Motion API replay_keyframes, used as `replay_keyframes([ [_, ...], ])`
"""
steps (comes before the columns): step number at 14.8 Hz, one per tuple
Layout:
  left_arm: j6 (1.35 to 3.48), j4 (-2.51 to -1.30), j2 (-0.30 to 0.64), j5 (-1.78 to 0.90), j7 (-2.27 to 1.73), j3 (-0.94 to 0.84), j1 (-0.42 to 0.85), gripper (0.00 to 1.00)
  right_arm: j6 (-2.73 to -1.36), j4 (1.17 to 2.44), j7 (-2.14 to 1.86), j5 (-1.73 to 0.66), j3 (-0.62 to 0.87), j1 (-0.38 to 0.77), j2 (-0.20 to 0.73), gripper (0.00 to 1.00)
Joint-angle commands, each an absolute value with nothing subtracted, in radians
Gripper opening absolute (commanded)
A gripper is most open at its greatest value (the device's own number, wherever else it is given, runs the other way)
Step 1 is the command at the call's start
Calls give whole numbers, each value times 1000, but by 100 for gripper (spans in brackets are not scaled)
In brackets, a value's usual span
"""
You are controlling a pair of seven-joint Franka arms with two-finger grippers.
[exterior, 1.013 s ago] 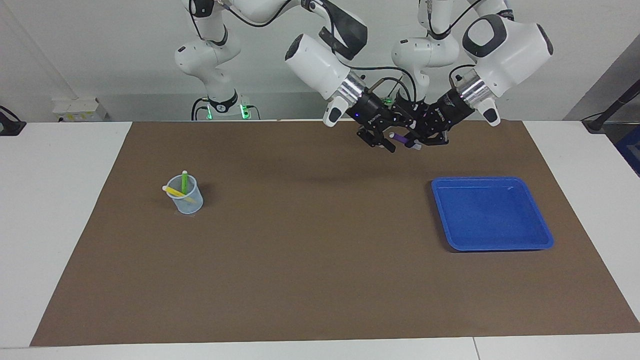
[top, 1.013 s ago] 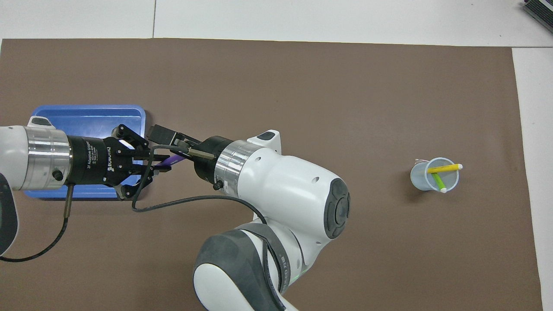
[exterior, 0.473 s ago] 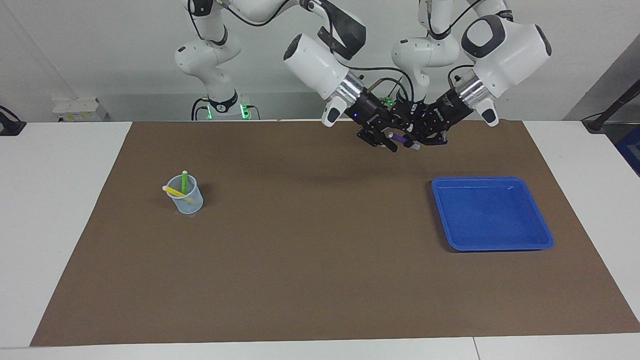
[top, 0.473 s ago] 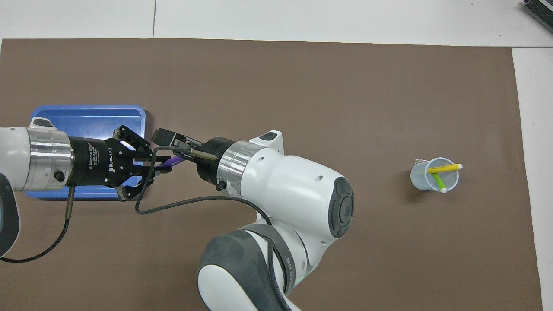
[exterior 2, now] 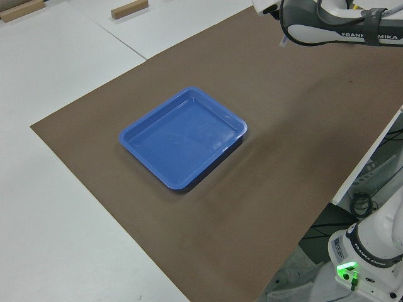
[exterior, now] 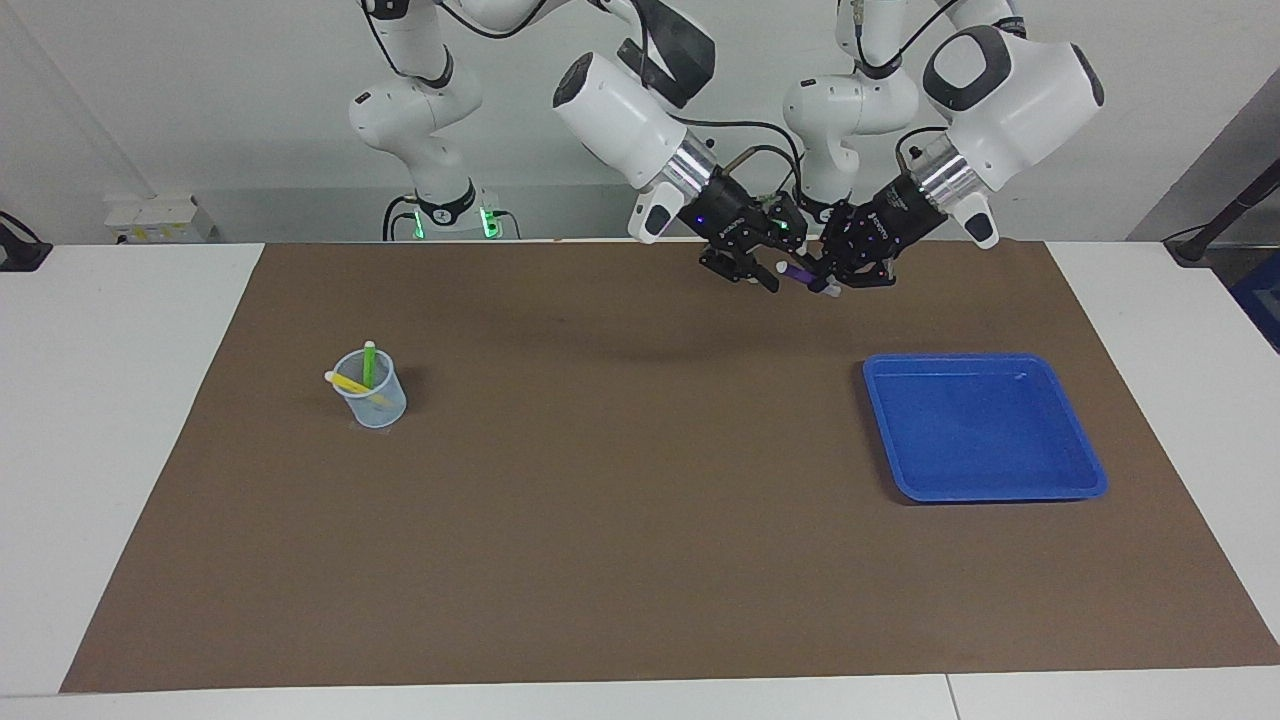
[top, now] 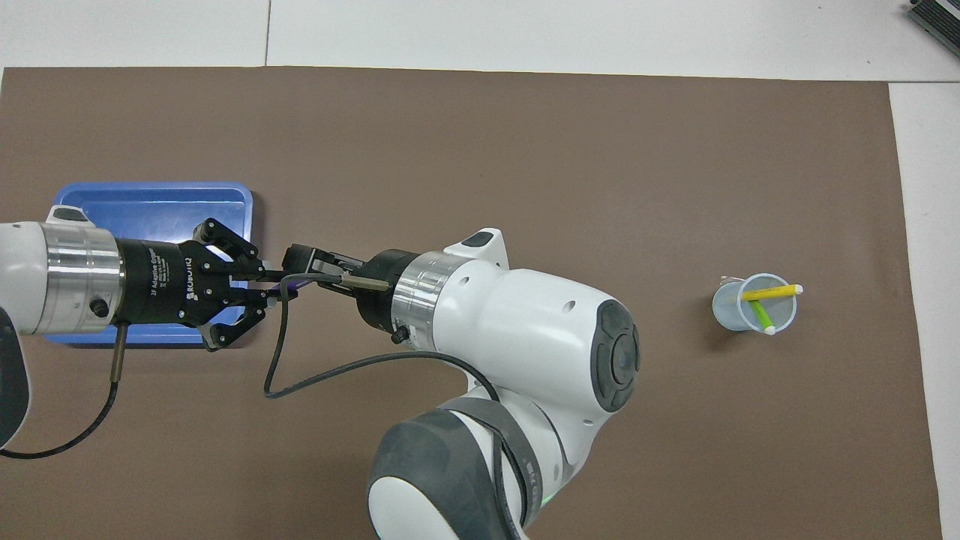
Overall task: Transfer and insert pens with both arms
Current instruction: 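Grasp the purple pen's free end with the right gripper, open the left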
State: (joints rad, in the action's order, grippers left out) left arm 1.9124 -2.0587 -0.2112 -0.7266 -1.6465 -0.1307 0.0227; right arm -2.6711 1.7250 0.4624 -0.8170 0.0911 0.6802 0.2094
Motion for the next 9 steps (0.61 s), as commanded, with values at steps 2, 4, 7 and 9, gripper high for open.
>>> replay_keyframes([
  [2,1939,-2095,-244,-744,-1663,-118,44,0,-2661,1755,457,-796,97,670,184,45],
  [4,1939,-2095,-244,-744,-1667,-118,44,0,-2666,1752,459,-796,97,670,186,40],
  [7,1939,-2094,-244,-744,-1670,-118,43,0,-2669,1752,459,-796,98,669,186,28],
  [9,1939,-2094,-244,-744,-1671,-118,43,0,-2672,1750,459,-796,98,669,187,11],
])
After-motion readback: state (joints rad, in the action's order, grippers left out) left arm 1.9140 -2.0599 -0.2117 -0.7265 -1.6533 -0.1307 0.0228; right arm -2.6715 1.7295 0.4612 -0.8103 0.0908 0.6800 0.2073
